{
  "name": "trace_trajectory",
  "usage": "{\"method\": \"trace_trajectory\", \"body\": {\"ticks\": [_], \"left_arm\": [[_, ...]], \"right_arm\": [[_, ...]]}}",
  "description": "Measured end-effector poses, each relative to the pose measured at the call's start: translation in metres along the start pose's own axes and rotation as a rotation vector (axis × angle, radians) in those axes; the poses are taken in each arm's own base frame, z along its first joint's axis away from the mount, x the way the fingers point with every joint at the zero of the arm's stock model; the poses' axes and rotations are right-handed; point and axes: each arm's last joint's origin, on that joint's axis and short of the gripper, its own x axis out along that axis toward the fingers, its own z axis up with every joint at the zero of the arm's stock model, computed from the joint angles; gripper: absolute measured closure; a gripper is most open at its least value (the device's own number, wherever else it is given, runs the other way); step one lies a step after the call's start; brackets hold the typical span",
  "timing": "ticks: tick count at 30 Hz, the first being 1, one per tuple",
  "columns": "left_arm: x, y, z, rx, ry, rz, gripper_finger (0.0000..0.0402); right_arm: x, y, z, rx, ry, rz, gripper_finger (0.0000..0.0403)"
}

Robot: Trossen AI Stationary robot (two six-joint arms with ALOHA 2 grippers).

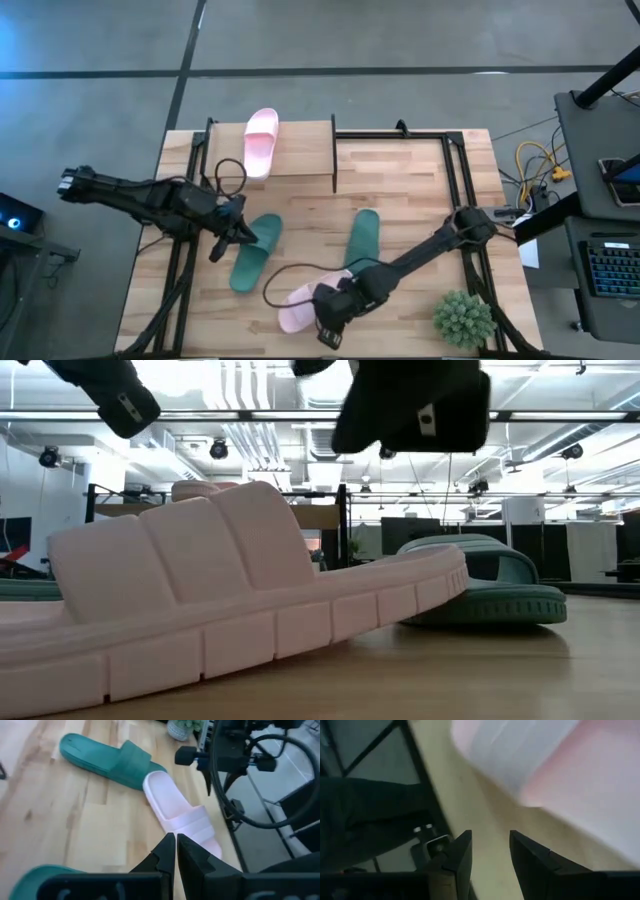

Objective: Pick and place slides into the shelf
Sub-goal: Put the pink slide on the shelf

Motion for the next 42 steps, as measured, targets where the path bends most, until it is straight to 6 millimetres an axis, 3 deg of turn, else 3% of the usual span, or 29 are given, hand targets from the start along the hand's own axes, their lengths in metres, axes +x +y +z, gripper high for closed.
{"method": "trace_trajectory", "body": {"ticks": [10, 16, 26, 34, 38, 42], "left_arm": [[0.011, -0.012, -0.017, -0.017, 0.096, -0.050, 0.0398], [0.021, -0.007, -0.035, -0.009, 0.172, -0.037, 0.0398], [0.025, -0.002, -0.047, -0.011, 0.202, -0.028, 0.0398], [0.020, -0.002, -0.048, -0.015, 0.206, -0.031, 0.0398], [0.017, -0.001, -0.050, -0.035, 0.217, -0.020, 0.0398], [0.013, 0.000, -0.051, -0.036, 0.219, -0.015, 0.0398]], "right_arm": [[0.015, -0.018, 0.004, 0.120, -0.097, -0.046, 0.0280], [0.016, -0.016, 0.012, 0.168, -0.138, 0.040, 0.0278], [0.015, -0.030, 0.036, 0.223, -0.199, 0.084, 0.0236], [0.047, -0.041, 0.047, 0.223, -0.141, 0.166, 0.0223], [0.053, -0.040, 0.049, 0.222, -0.134, 0.176, 0.0238], [0.051, -0.042, 0.055, 0.236, -0.196, 0.143, 0.0285]]}}
